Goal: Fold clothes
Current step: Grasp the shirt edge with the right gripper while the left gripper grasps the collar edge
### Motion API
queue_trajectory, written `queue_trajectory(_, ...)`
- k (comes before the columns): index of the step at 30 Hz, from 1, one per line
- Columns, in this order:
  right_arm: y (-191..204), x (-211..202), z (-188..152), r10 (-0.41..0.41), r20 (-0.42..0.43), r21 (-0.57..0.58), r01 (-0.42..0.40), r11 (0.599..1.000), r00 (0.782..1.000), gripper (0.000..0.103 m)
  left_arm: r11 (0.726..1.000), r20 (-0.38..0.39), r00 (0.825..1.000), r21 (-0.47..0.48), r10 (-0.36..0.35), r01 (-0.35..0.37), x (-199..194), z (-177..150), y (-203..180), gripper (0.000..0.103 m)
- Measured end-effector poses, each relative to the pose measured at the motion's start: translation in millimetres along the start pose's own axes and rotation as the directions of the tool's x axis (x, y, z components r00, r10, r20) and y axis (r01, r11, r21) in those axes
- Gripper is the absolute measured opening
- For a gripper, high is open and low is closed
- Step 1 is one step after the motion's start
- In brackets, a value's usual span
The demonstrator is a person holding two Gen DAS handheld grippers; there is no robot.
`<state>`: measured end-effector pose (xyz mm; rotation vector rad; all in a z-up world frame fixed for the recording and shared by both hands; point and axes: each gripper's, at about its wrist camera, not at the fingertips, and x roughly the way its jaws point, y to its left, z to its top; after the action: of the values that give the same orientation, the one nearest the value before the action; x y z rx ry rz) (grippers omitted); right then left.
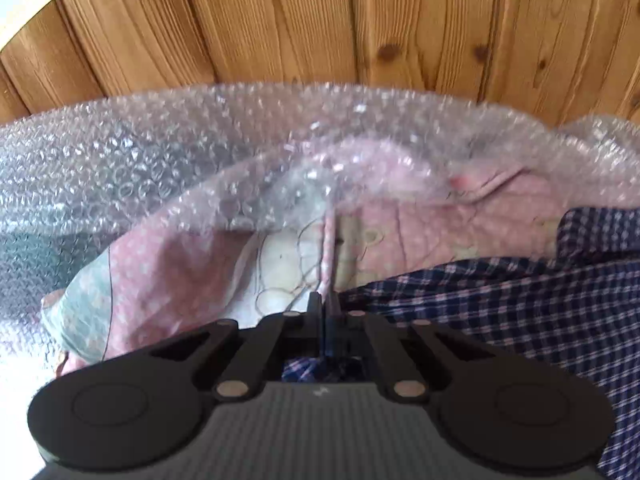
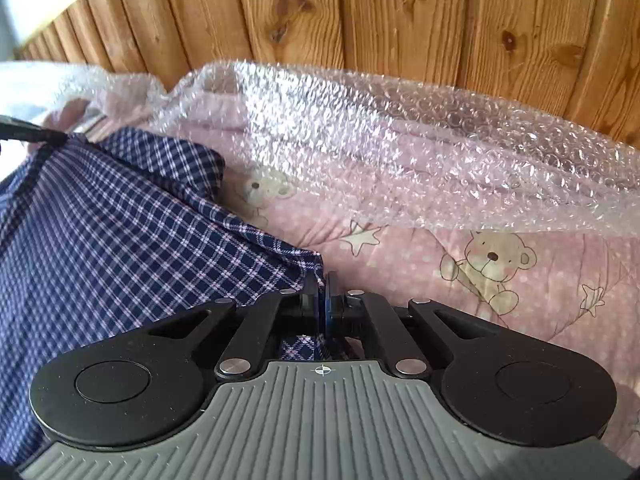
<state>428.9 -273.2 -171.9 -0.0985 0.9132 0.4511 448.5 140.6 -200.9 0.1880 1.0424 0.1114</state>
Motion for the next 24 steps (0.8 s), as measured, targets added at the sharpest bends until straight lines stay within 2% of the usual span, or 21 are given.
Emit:
queue_trajectory(2,2.2,4.5,0.0,-0.009,-0.019,-0.013,0.008,1.0,1.0,0.0,1.0,0.015,1.0,0.012,0.0,-0.001,-0.9,-4.6,-3.5,0.004)
queue_trajectory(4,3.6,5.5,0.4,-0.005,-0.028,-0.025,0.005,1.0,1.0,0.011,0.999,0.041,0.998,0.003,-0.049,0.048,-6.0,-7.2,-1.8,0.013)
queue_trajectory(5,6.0,3.0,1.5,-0.005,-0.013,-0.043,0.005,0.999,1.0,0.032,0.998,0.052,0.997,-0.008,-0.062,0.062,-9.3,-7.8,-0.1,0.018)
queue_trajectory(6,9.5,0.7,2.8,-0.01,0.005,-0.067,0.011,0.998,1.0,0.056,0.998,0.062,0.996,-0.023,-0.056,0.058,-13.2,-7.8,1.9,0.018)
queue_trajectory(7,13.0,-1.6,4.1,-0.015,0.024,-0.092,0.017,0.996,1.0,0.061,0.998,0.072,0.996,-0.038,-0.051,0.053,-17.0,-7.9,3.8,0.018)
queue_trajectory(10,22.1,-2.0,13.8,-0.004,0.061,-0.123,0.011,0.992,0.998,0.058,0.997,0.096,0.994,-0.059,-0.044,0.05,-27.9,-8.4,4.1,0.021)
queue_trajectory(11,24.6,3.3,17.2,0.002,0.047,-0.126,0.004,0.992,0.999,0.055,0.997,0.103,0.994,-0.057,-0.045,0.051,-31.4,-8.7,2.2,0.022)
queue_trajectory(13,30.1,17.0,23.4,0.009,-0.003,-0.139,-0.009,0.99,1.0,0.023,0.999,0.097,0.995,-0.012,-0.031,0.032,-36.5,-11.2,-3.9,0.023)
queue_trajectory(14,31.8,25.0,25.1,-0.022,-0.036,-0.154,0.016,0.988,0.999,0.0,1.0,0.096,0.995,0.011,-0.013,0.012,-36.2,-14.3,-6.9,0.024)
queue_trajectory(16,27.2,26.2,25.5,-0.111,-0.034,-0.132,0.106,0.986,0.993,0.0,0.999,0.101,0.995,0.038,0.016,-0.02,-38.5,-21.4,-9.9,0.025)
queue_trajectory(17,24.3,25.3,25.4,-0.156,-0.027,-0.116,0.151,0.982,0.987,0.0,1.0,0.112,0.994,0.02,0.019,-0.021,-44.4,-26.7,-6.6,0.025)
queue_trajectory(19,18.4,23.6,25.4,-0.243,-0.017,-0.082,0.241,0.967,0.97,0.0,0.998,0.122,0.992,-0.056,0.0,0.007,-60.8,-44.4,5.1,0.026)
queue_trajectory(20,15.4,22.8,25.4,-0.287,-0.012,-0.065,0.285,0.956,0.958,0.007,0.994,0.126,0.992,-0.1,-0.022,0.034,-70.7,-55.7,12.2,0.027)
queue_trajectory(21,7.6,10.3,23.3,-0.281,0.004,-0.002,0.281,0.96,0.96,0.014,0.989,0.13,0.99,-0.131,-0.045,0.062,-82.3,-68.8,18.9,0.029)
queue_trajectory(22,2.9,-13.0,16.2,-0.249,0.042,0.064,0.246,0.967,0.968,0.019,0.985,0.134,0.988,-0.148,-0.071,0.091,-95.8,-84.1,25.1,0.033)
queue_trajectory(24,-1.7,-64.5,-1.6,-0.186,0.138,0.179,0.16,0.971,0.973,0.037,0.98,0.134,0.984,-0.146,-0.118,0.137,-123.6,-119.4,34.6,0.041)
